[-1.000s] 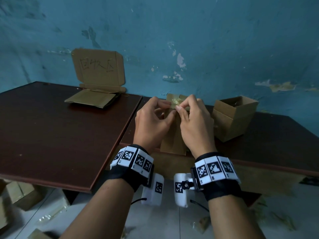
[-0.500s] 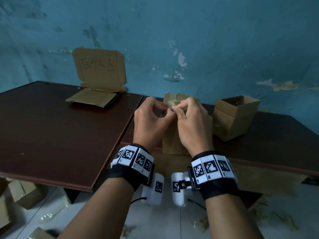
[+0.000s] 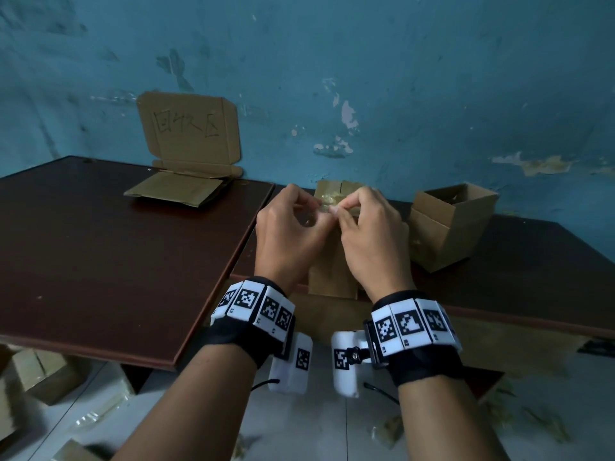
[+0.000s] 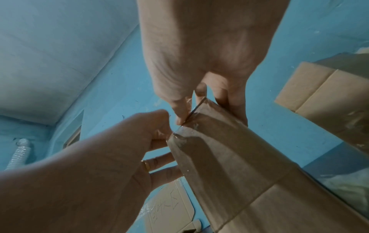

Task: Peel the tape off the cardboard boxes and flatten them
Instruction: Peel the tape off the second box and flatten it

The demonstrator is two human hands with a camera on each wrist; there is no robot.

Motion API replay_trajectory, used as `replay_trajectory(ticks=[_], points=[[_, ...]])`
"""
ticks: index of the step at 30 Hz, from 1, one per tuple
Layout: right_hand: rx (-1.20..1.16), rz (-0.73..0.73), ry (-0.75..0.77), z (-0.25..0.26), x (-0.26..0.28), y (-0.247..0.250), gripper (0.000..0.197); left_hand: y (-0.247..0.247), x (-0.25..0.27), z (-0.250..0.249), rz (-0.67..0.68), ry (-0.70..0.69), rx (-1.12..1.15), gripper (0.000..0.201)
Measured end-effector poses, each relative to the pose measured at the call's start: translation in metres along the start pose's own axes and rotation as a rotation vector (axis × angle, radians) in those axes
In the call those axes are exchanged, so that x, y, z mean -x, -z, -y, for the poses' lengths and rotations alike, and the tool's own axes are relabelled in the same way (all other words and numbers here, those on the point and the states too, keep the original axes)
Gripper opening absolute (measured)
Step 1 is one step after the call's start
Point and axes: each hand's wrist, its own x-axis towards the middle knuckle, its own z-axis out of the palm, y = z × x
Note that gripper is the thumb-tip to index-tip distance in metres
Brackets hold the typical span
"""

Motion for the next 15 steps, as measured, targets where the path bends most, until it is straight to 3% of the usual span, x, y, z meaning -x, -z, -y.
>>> replay_trajectory(ticks=[7, 15], points=[[-0.072, -0.08, -0.027, -0.015, -0.003, 0.003, 0.011, 0.003, 0.002, -0.002, 0.119, -0.039, 0.093, 0.023], [-0.044, -0.069, -0.013, -0.016, -0.003, 0.003, 0.013, 0.001, 0.001, 0.002, 0.114, -0.069, 0.072, 0.014]])
